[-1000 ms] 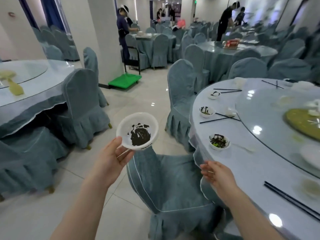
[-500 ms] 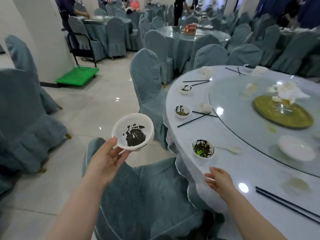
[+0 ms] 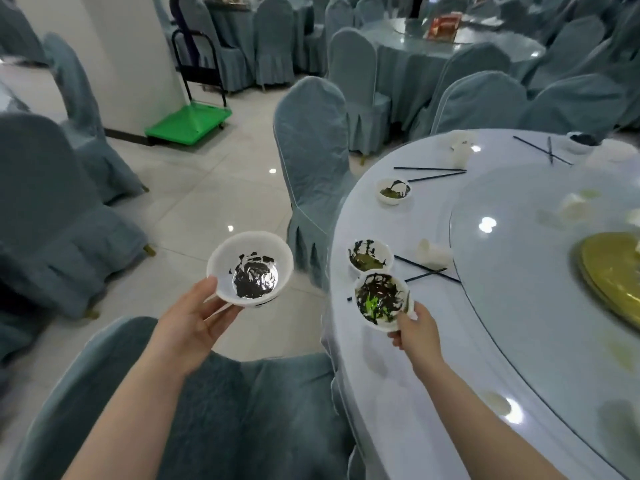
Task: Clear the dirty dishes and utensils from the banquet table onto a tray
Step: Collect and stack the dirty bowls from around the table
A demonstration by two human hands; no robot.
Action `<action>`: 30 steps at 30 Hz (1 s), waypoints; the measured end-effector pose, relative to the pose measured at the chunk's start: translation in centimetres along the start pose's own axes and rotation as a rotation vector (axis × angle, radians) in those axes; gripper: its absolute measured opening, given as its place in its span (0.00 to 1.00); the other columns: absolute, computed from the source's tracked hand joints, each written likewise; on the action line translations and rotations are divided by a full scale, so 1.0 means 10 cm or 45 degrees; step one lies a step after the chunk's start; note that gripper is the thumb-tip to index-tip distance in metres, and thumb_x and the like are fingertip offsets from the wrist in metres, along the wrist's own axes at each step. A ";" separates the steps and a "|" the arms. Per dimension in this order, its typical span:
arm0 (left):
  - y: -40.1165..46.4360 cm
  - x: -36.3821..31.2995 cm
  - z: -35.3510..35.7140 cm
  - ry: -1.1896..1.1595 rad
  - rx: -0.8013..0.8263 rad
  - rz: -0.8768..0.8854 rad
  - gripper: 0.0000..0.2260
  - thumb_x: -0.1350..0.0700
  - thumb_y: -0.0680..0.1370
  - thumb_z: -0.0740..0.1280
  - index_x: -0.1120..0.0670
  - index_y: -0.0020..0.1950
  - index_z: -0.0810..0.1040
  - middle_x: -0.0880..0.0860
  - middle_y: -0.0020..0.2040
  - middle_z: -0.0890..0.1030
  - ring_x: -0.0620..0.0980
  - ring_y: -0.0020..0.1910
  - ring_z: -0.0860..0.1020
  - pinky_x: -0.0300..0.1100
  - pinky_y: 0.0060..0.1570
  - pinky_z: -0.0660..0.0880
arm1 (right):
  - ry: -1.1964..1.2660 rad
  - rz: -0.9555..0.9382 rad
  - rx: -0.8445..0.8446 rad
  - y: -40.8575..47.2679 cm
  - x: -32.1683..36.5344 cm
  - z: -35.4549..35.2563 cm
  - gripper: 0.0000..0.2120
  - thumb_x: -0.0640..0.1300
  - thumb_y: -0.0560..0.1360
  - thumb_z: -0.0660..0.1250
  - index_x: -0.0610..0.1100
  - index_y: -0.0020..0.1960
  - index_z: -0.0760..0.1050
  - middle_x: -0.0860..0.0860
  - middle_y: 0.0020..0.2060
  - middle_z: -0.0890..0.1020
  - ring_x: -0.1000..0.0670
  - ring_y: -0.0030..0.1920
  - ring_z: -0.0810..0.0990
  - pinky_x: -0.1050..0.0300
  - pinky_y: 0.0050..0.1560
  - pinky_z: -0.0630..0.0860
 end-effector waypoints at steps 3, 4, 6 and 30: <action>0.09 -0.04 0.04 -0.035 -0.086 0.028 0.14 0.54 0.76 0.67 0.57 0.59 0.77 0.62 0.58 0.81 0.54 0.48 0.82 0.39 0.38 0.81 | 0.026 -0.033 0.026 0.53 0.29 0.13 0.10 0.39 0.78 0.59 0.45 0.58 0.72 0.44 0.41 0.81 0.52 0.28 0.77 0.64 0.23 0.70; 0.11 -0.04 0.03 -0.038 -0.118 0.032 0.14 0.54 0.76 0.68 0.57 0.59 0.77 0.62 0.58 0.81 0.55 0.49 0.82 0.39 0.37 0.81 | 0.027 -0.025 0.034 0.70 0.34 0.19 0.10 0.39 0.79 0.58 0.46 0.59 0.71 0.45 0.41 0.81 0.52 0.28 0.77 0.64 0.22 0.70; 0.13 -0.03 0.00 -0.021 -0.165 0.032 0.14 0.53 0.76 0.67 0.57 0.60 0.76 0.62 0.58 0.81 0.55 0.50 0.82 0.39 0.37 0.81 | -0.009 0.007 0.030 1.00 0.39 0.29 0.11 0.40 0.78 0.59 0.45 0.60 0.71 0.43 0.44 0.81 0.51 0.30 0.78 0.62 0.24 0.71; -0.67 -0.66 -1.18 -0.257 -0.354 0.374 0.04 0.58 0.78 0.65 0.49 0.50 0.79 0.48 0.38 0.85 0.45 0.35 0.83 0.39 0.35 0.81 | 0.045 -0.372 0.638 -0.73 1.84 1.43 0.06 0.39 0.77 0.62 0.45 0.46 0.78 0.50 0.24 0.79 0.53 0.24 0.73 0.61 0.25 0.69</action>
Point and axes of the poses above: each hand's wrist, its own y-axis towards the middle knuckle, its own z-axis out of the palm, x = y × z, the point moved 6 cm from there along y, towards the middle knuckle
